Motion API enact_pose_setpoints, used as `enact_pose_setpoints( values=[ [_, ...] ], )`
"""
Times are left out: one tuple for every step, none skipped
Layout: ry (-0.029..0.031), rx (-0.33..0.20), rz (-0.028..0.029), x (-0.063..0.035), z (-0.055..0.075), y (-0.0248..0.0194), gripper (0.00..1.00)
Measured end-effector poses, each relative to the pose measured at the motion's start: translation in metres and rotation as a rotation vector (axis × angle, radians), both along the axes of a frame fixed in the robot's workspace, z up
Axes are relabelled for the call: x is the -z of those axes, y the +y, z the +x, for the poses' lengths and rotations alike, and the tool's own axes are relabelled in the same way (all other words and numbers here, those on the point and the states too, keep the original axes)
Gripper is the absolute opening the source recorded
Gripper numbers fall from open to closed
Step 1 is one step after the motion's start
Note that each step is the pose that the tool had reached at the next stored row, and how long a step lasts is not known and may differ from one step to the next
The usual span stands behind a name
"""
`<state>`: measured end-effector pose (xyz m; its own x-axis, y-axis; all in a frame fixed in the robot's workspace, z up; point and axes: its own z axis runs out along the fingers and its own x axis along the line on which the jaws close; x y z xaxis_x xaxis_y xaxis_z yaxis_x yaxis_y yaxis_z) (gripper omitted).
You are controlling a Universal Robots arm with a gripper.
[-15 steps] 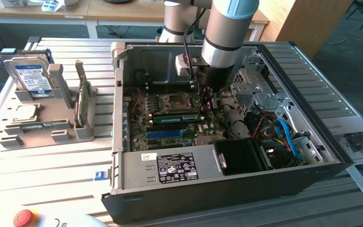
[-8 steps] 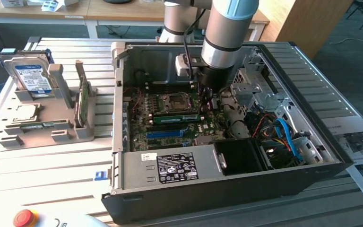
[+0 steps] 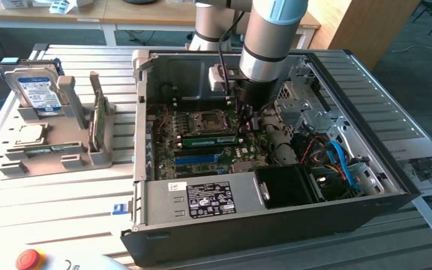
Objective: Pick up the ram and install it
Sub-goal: 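Insert the ram into the slot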
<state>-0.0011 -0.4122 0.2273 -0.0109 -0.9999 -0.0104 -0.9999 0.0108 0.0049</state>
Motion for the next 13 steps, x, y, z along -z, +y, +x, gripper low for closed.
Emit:
enact_pose_setpoints(
  values=[
    [0.0,0.0,0.0,0.0,0.0,0.0,0.11],
    [0.0,0.0,0.0,0.0,0.0,0.0,0.11],
    [-0.0001,0.0,0.0002,0.0002,0.0,0.0,0.11],
    [-0.0002,0.0,0.0005,0.0006,0.0,0.0001,0.11],
    [-0.0002,0.0,0.0004,0.0008,0.0,0.0,0.11],
    [-0.0001,0.0,0.0002,0.0009,0.0,0.0,0.11],
    [-0.0001,0.0,0.0001,0.0009,0.0,0.0,0.11],
    [0.0,0.0,0.0,0.0009,0.0,0.0,0.11],
    [-0.0001,0.0,0.0001,0.0009,0.0,0.0,0.11],
    [-0.0001,0.0,0.0001,0.001,0.0,0.0,0.11],
    [-0.0001,0.0,0.0002,0.0012,0.0,0.0,0.11],
    [-0.0001,0.0,0.0002,0.0014,0.0,0.0,0.11],
    [-0.0001,0.0,0.0002,0.0016,0.0,0.0,0.11]
  ],
)
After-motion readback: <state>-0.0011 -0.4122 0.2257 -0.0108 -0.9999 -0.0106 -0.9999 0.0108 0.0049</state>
